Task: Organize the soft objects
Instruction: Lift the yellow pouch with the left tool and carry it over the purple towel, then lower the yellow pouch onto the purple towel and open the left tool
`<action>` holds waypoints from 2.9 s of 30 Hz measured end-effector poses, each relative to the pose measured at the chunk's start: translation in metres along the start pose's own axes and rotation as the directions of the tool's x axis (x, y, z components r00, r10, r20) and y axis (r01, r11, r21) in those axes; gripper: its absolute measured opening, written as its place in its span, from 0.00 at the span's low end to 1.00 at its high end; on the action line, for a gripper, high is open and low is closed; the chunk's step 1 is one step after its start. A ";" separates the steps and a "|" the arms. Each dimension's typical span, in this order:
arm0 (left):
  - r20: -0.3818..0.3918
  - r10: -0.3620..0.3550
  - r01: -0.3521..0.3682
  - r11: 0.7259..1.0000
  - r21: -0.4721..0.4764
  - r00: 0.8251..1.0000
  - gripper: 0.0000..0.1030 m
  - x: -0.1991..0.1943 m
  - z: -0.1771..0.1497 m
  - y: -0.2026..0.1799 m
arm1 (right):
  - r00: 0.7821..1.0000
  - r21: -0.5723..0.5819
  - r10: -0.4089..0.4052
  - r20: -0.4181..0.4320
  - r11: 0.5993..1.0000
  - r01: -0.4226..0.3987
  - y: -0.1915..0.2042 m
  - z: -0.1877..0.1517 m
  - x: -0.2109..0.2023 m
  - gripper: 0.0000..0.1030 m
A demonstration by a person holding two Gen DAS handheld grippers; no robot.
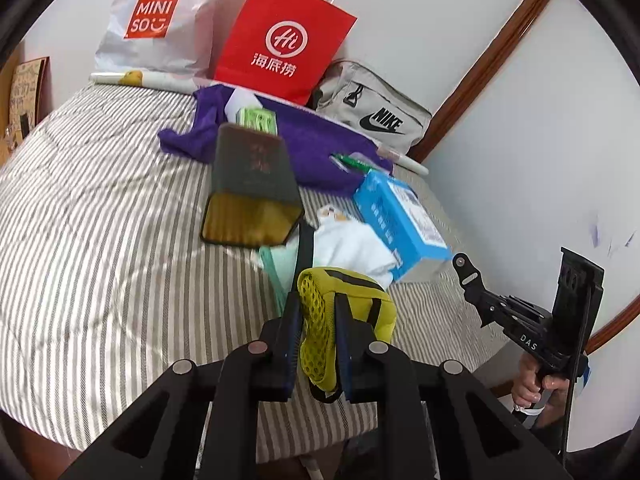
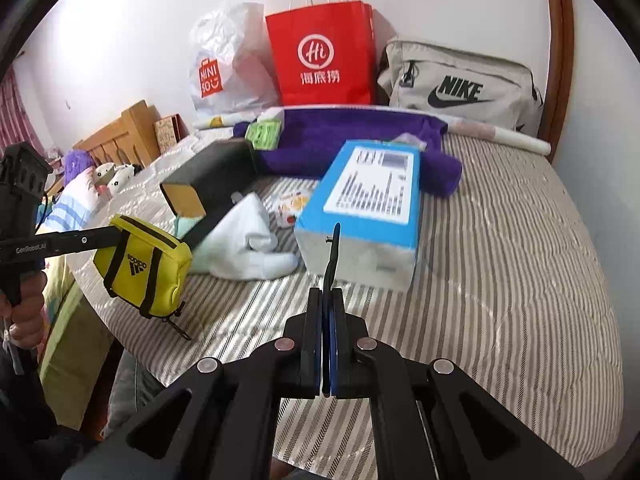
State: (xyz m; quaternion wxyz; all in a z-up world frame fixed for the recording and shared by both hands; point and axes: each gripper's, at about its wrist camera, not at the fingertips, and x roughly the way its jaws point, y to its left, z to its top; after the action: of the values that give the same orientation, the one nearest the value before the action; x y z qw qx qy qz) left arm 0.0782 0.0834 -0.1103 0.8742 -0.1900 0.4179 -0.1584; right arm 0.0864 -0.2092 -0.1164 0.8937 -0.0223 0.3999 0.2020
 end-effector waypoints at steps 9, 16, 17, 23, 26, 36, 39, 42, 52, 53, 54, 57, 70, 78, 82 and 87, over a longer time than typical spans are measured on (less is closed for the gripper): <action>0.021 0.006 -0.006 1.000 0.005 1.000 0.15 0.001 0.035 -0.002 | 0.999 -0.017 0.001 0.033 1.000 -0.001 -0.003 0.030 -0.002 0.03; 0.047 0.007 -0.007 1.000 0.003 0.999 0.15 0.002 0.066 -0.003 | 0.999 -0.024 0.001 0.043 1.000 0.000 -0.009 0.060 0.010 0.03; 0.048 0.011 -0.011 1.000 0.000 0.999 0.15 0.003 0.070 -0.003 | 0.999 -0.024 -0.002 0.045 1.000 0.004 -0.010 0.066 0.013 0.03; 0.062 0.023 -0.022 1.000 -0.003 0.998 0.15 0.010 0.101 0.000 | 0.998 -0.028 -0.015 0.056 0.999 0.017 -0.014 0.098 0.029 0.03; 0.071 0.026 -0.026 1.000 0.001 0.997 0.15 0.015 0.117 0.001 | 0.998 -0.031 -0.024 0.058 0.999 0.026 -0.016 0.114 0.039 0.03; 0.084 0.028 -0.028 1.000 -0.001 0.996 0.15 0.048 0.163 0.001 | 0.997 -0.006 -0.043 0.057 0.999 0.044 -0.032 0.160 0.077 0.03; 0.078 0.038 -0.038 0.999 0.002 0.996 0.15 0.063 0.177 0.001 | 0.998 -0.006 -0.045 0.049 0.999 0.045 -0.039 0.171 0.091 0.03; 0.064 0.053 -0.053 0.999 -0.007 0.997 0.15 0.077 0.188 0.003 | 0.998 -0.008 -0.054 0.036 0.998 0.054 -0.045 0.179 0.105 0.03; 0.018 0.071 -0.071 0.997 -0.023 0.997 0.15 0.121 0.214 0.012 | 0.998 -0.016 -0.065 -0.016 0.998 0.064 -0.063 0.197 0.149 0.03; 0.014 0.072 -0.071 0.997 -0.023 0.997 0.15 0.124 0.216 0.012 | 0.998 -0.019 -0.067 -0.019 0.998 0.067 -0.064 0.200 0.153 0.03; 0.010 0.074 -0.073 0.997 -0.021 0.997 0.15 0.129 0.220 0.012 | 0.997 -0.021 -0.070 -0.022 0.997 0.069 -0.065 0.202 0.156 0.03; 0.003 0.087 -0.087 0.996 -0.015 0.996 0.15 0.139 0.228 0.013 | 0.998 -0.028 -0.061 -0.028 0.998 0.060 -0.068 0.207 0.166 0.03; -0.051 0.134 -0.137 0.988 -0.066 0.990 0.15 0.189 0.258 0.038 | 0.989 -0.058 -0.083 -0.125 0.995 0.076 -0.079 0.210 0.211 0.03; -0.080 0.144 -0.150 0.987 -0.066 0.986 0.16 0.204 0.263 0.042 | 0.980 -0.052 -0.081 -0.180 0.996 0.073 -0.088 0.210 0.228 0.03; -0.098 0.157 -0.164 0.984 -0.072 0.983 0.18 0.208 0.262 0.045 | 0.978 -0.047 -0.079 -0.192 0.996 0.071 -0.090 0.208 0.232 0.03; -0.124 0.176 -0.185 0.980 -0.067 0.977 0.21 0.211 0.262 0.047 | 0.974 -0.045 -0.080 -0.210 0.996 0.072 -0.090 0.209 0.236 0.03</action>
State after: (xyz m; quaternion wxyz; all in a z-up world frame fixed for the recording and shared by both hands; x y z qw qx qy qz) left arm 0.4176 0.0852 -0.1218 0.8508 -0.1758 0.4898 -0.0728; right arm 0.4092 -0.1683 -0.1568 0.8525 -0.0757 0.4878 0.1719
